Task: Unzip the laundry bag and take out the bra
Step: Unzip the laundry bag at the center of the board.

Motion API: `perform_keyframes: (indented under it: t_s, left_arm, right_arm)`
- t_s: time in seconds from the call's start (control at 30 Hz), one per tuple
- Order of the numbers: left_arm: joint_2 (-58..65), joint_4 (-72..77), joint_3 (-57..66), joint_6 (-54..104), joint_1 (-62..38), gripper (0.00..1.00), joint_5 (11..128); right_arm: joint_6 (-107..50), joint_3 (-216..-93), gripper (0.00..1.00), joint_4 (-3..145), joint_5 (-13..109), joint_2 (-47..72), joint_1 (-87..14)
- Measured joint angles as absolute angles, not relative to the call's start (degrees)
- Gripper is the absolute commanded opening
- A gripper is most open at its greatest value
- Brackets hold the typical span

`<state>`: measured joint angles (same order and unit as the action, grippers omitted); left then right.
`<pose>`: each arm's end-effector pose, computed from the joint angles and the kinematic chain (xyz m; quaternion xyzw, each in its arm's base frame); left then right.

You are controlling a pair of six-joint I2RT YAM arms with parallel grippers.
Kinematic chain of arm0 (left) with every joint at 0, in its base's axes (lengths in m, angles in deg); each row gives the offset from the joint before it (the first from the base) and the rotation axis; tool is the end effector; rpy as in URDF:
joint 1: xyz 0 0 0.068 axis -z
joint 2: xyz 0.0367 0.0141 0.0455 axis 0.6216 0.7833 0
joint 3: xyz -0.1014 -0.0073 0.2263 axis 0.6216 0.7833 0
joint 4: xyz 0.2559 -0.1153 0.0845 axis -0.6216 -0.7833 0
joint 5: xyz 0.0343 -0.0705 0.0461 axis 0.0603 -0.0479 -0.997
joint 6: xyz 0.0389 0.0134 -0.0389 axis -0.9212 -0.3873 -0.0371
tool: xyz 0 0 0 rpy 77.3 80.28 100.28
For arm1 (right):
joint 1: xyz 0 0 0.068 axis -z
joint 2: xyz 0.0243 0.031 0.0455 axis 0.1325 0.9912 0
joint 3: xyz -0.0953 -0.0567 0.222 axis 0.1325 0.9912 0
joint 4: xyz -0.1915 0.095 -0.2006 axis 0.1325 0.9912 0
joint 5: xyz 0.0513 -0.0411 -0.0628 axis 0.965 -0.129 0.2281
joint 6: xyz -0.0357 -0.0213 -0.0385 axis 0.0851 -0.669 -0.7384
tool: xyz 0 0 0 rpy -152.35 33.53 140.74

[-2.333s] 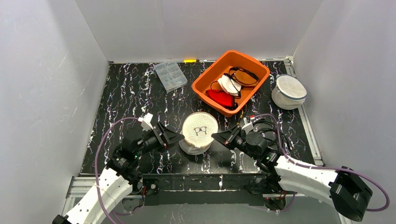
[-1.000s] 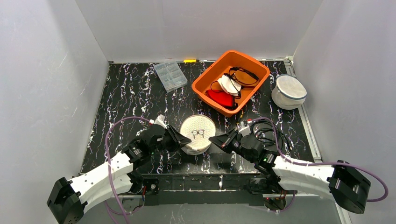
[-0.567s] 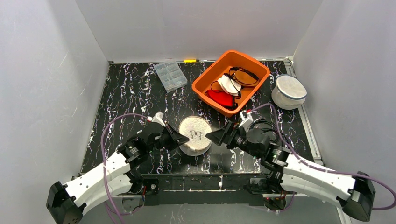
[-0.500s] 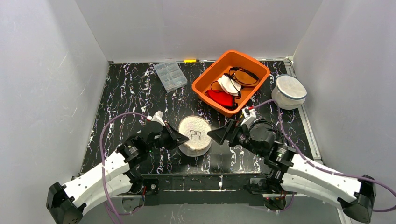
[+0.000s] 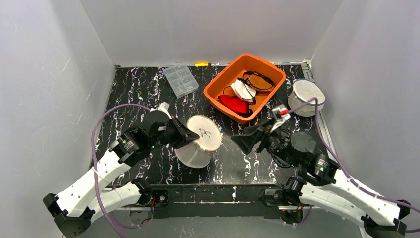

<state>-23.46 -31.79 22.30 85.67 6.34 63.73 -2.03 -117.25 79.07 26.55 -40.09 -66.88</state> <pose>0.1645 -0.1657 0.3311 -0.1906 0.8272 -0.4605 0.2594 0.1039 0.1557 0.3373 -0.0705 0.6948 0.4538 0.5536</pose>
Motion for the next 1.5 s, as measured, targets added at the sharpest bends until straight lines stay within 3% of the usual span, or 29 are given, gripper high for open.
perform_keyframes:
  t_s: [0.23, 0.5, 0.83, 1.5]
  left_arm:
    - [-20.22, -34.96, 14.81, 87.14, 6.25, 0.0, 65.33]
    - [-18.61, -35.83, 14.78, 90.57, 5.51, 0.0, 65.5]
    - [-20.68, -36.88, 14.78, 96.71, 5.49, 0.0, 59.93]
    - [-21.16, -37.62, 13.12, 100.25, 5.25, 0.0, 57.72]
  right_arm:
    - [-4.44, -121.91, 0.96, 76.89, 38.86, -26.62, -66.9]
    - [2.45, -115.44, 0.89, 64.23, 45.81, -26.4, -66.9]
    - [9.27, -110.63, 0.77, 54.35, 47.95, -26.01, -67.16]
    - [15.71, -108.99, 0.74, 40.41, 45.96, -16.61, -70.77]
